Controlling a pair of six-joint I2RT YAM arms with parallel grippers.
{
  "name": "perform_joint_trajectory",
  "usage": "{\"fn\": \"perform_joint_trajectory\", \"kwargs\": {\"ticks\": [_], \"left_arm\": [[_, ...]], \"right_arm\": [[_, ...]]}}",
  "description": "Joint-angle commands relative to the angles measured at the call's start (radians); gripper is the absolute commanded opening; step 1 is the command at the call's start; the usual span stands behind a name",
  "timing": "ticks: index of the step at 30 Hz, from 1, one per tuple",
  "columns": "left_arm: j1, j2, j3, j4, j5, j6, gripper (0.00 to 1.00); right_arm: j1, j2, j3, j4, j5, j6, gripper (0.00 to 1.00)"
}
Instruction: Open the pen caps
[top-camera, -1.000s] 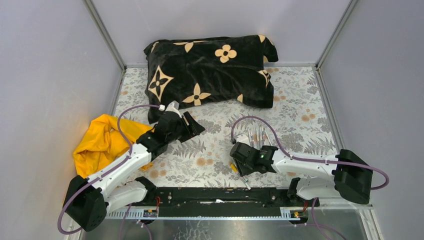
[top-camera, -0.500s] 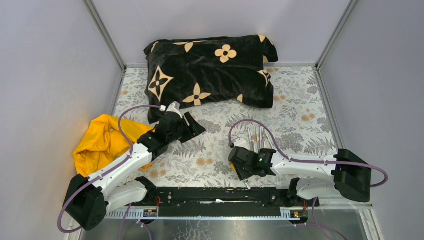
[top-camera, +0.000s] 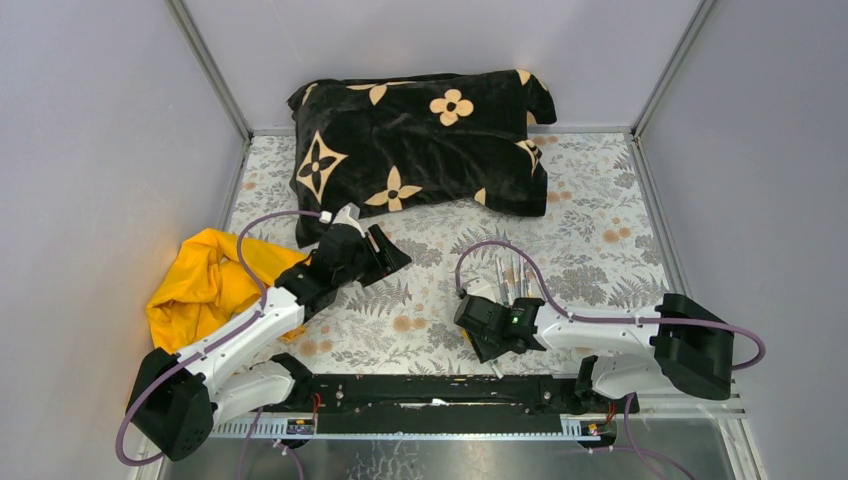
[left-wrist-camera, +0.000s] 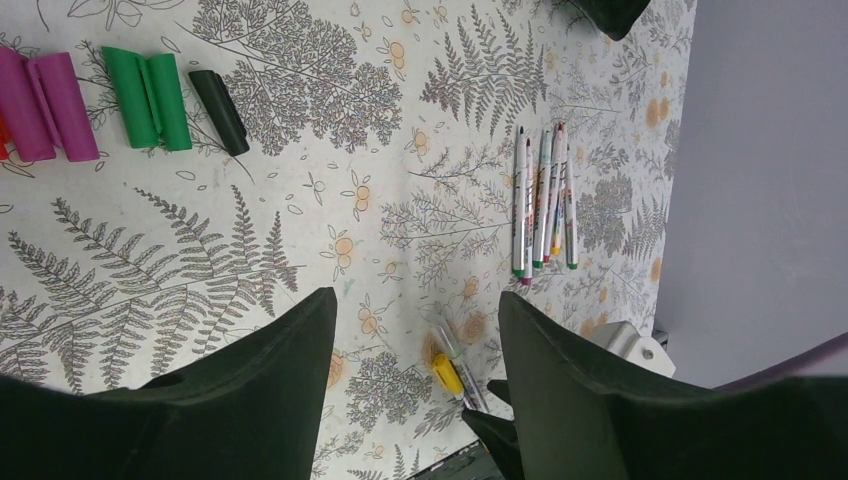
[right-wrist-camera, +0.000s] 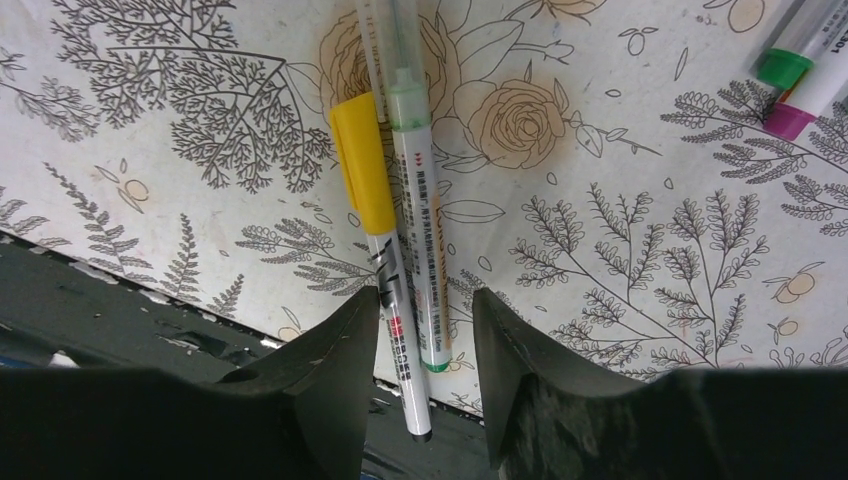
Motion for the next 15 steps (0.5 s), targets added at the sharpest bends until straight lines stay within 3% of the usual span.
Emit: {"fn": "perform_joint_trajectory", "kwargs": {"ticks": [1,15], "left_arm": [[-0.005,0.005,-0.014,0.057,-0.024,-0.007,0.67],[-0.005,0.014,-0.009,0.062,-0.033,-0.005,0.67]], "right_arm": [[0.01,0.033,0.014,0.003,0.011,0.017,0.46],[0.01,0.103,0.04,0.024,0.059,0.039,0.31]]}}
